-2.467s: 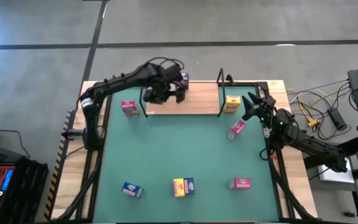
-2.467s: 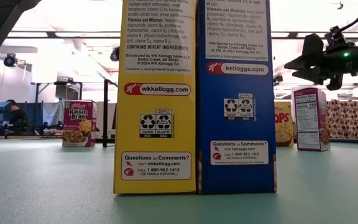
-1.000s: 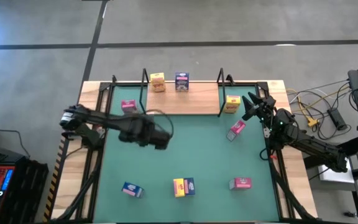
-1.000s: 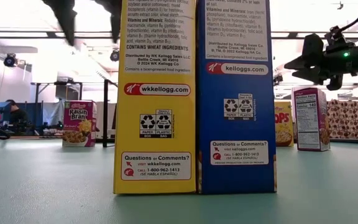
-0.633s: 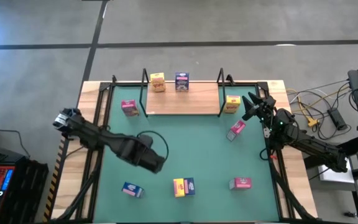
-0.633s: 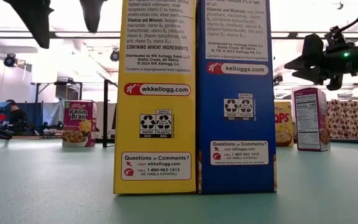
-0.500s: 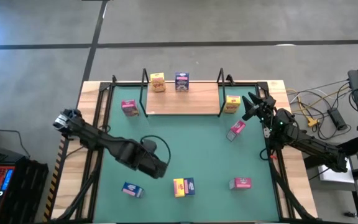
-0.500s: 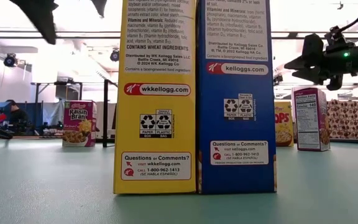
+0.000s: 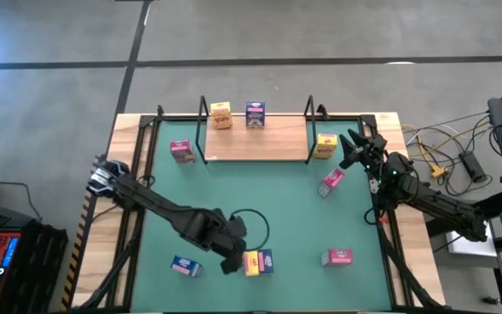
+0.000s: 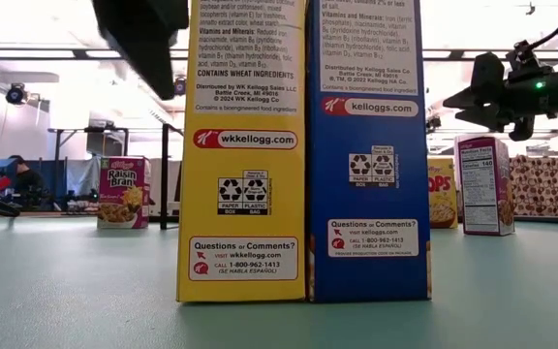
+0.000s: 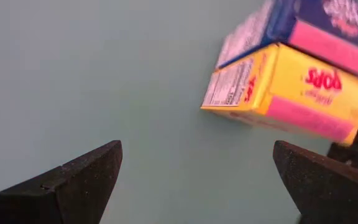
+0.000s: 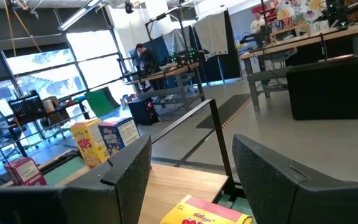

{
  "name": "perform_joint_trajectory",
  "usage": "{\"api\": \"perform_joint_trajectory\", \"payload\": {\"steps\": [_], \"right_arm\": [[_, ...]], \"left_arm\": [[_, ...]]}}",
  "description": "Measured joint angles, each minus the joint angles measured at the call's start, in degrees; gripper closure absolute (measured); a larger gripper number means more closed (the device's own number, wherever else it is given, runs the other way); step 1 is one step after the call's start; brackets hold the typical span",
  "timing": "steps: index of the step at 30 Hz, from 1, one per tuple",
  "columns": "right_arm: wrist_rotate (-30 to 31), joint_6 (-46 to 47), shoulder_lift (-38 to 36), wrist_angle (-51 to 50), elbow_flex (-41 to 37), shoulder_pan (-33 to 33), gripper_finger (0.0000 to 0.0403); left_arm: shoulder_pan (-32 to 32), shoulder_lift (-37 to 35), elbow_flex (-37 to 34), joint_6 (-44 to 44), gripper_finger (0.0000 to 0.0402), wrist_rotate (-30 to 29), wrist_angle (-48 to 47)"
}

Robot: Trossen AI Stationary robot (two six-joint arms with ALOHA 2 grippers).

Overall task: Stack cereal on shelf
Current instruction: Put the bottom yellow cereal box on the shelf aligned with the other yellow cereal box

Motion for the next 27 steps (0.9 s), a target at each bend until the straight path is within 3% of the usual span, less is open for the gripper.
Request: {"api": "perform_joint_trajectory", "payload": {"steps": [5, 11, 16, 19, 27], "right_arm": [[-0.01, 0.0, 0.0, 0.04, 0.01, 0.01, 0.0188], [-0.01, 0.0, 0.0, 0.02, -0.01, -0.01, 0.0188], [0.0, 0.0, 0.0, 0.01, 0.0, 0.0, 0.0188], [-0.01, 0.0, 0.0, 0.0, 0.01, 0.01, 0.0188], [-0.01, 0.0, 0.0, 0.02, 0.01, 0.0, 0.0188]], "left_arm": [[-1.06, 1.28, 3.31, 9.71, 0.0002, -0.06, 2.77], [-2.96, 2.27, 7.26, 11.5, 0.0002, -0.05, 4.5], [-4.29, 4.0, 7.31, 19.8, 0.0002, -2.73, 6.11], [-4.68, 5.13, 7.31, 20.07, 0.0002, -5.55, 5.45], [-4.69, 8.19, 8.12, 20.14, 0.0002, -5.37, 7.96]]}}
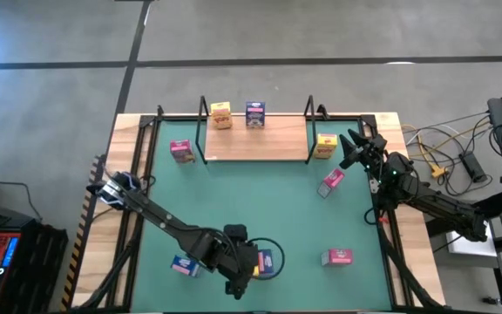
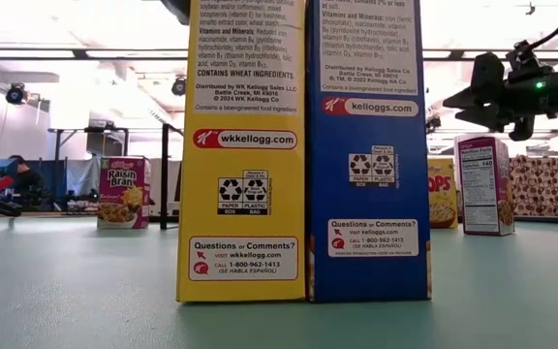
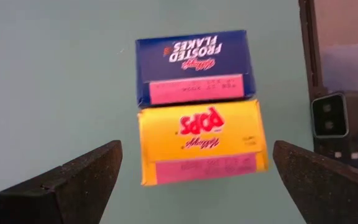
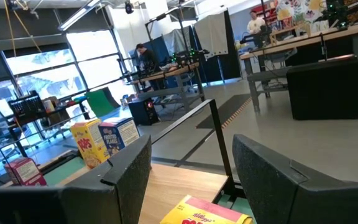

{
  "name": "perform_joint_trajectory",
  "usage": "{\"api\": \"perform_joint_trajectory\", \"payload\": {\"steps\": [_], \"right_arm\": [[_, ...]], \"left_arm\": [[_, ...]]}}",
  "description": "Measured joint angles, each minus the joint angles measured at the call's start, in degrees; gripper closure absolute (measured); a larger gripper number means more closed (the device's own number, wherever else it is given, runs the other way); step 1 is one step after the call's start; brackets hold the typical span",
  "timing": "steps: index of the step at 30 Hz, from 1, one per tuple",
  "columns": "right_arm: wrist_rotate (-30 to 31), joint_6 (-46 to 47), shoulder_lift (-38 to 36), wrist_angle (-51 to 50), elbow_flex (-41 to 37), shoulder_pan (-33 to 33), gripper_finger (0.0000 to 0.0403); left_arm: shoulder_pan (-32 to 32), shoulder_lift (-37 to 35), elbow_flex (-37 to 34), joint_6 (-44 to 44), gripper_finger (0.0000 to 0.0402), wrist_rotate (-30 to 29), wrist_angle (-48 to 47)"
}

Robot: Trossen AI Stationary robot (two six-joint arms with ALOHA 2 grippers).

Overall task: Stack cereal on shelf
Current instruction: Put the bottom yellow cereal box on the shelf aligned with the other yellow cereal box

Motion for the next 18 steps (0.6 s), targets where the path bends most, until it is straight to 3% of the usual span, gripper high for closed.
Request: {"api": "perform_joint_trajectory", "payload": {"steps": [18], "right_arm": [[0.01, 0.0, 0.0, -0.02, 0.0, 0.0, 0.0188]], "left_arm": [[0.07, 4.11, 1.46, -1.6, 0.0002, 0.88, 0.88]]}}
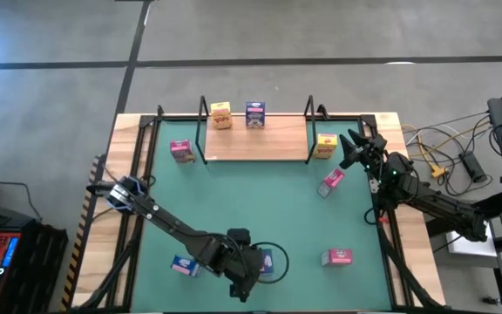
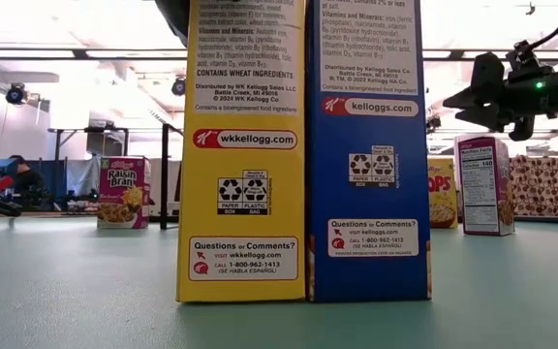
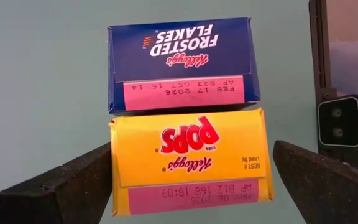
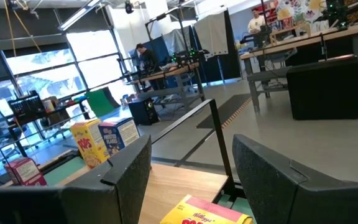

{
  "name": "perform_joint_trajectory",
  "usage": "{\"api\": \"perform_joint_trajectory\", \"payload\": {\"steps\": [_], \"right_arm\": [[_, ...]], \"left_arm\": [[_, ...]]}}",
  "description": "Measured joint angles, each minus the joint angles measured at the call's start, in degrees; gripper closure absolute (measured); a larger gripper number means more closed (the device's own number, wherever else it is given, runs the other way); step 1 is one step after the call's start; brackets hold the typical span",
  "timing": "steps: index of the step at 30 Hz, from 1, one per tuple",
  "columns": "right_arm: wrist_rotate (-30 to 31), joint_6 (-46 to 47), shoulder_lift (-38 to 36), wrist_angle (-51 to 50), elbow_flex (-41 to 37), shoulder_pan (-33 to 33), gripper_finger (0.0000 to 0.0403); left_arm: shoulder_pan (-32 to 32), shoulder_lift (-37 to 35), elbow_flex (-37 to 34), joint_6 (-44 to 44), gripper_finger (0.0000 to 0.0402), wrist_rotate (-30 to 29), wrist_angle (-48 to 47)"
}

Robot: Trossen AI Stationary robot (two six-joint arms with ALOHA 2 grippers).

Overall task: Stack cereal on shelf
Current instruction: Put the bottom yellow cereal box on the shelf aligned with the other yellow cereal box

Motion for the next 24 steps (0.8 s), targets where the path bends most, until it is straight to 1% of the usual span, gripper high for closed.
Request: {"api": "perform_joint_trajectory", "payload": {"steps": [4, 7, 18, 21, 24], "right_arm": [[-0.01, 0.0, 0.0, 0.02, -0.01, 0.0, 0.0188], [-0.01, 0.0, 0.0, 0.0, 0.0, 0.0, 0.0188], [-0.01, 0.0, 0.0, 0.02, 0.0, 0.01, 0.0188], [-0.01, 0.0, 0.0, 0.02, 0.0, 0.0, 0.0188], [-0.01, 0.0, 0.0, 0.02, -0.01, 0.01, 0.0188]], "left_arm": [[0.0, 0.0, 0.0, 0.32, 0.0004, 0.0, 0.07], [0.0, 0.0, -0.02, 1.49, 0.0017, -0.02, 0.07], [0.17, 0.0, -0.42, 1.78, 0.0116, -0.3, -0.19], [0.3, 0.0, 0.2, 0.45, 0.0126, -1.34, -2.07], [0.59, 0.0, 1.94, -1.98, 0.012, -1.53, -5.04]]}}
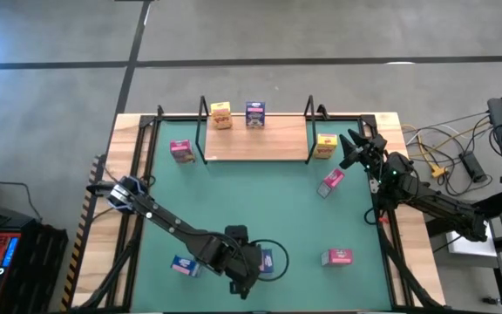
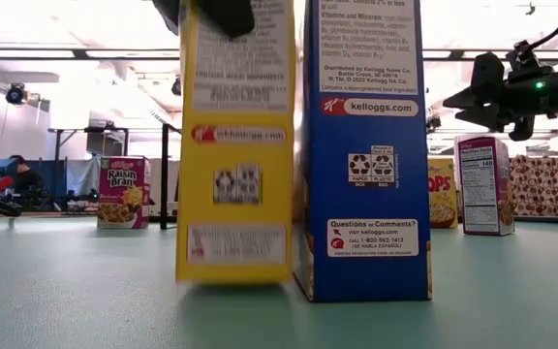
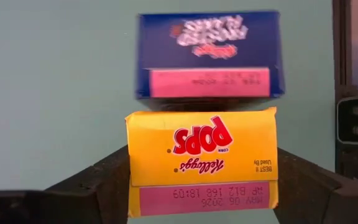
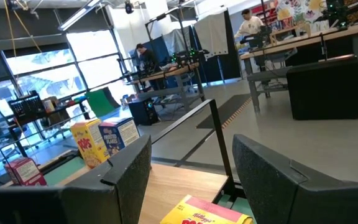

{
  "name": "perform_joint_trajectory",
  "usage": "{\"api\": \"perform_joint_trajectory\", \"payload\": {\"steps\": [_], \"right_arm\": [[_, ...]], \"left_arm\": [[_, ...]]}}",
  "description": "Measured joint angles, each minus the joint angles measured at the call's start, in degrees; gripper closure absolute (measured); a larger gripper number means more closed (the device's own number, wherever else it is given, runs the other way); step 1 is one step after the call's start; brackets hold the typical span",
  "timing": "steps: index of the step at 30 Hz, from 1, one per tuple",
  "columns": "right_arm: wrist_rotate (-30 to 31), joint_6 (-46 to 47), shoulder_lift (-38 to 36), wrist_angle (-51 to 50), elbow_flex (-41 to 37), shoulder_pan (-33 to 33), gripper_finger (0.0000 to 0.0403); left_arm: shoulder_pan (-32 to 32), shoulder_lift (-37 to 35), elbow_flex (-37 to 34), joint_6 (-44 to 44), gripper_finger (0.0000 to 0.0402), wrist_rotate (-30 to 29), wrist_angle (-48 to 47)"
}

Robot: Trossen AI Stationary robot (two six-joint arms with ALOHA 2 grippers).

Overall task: Stack cereal on shelf
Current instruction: Put the bottom yellow cereal box on the shelf aligned with the other yellow cereal box

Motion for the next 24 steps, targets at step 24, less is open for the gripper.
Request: {"api": "perform_joint_trajectory", "payload": {"steps": [24], "right_arm": [[0.0, 0.0, 0.0, 0.0, 0.01, -0.01, 0.0188]], "left_arm": [[24.09, -0.02, 15.37, 4.62, 0.0102, 11.0, -24.8]]}}
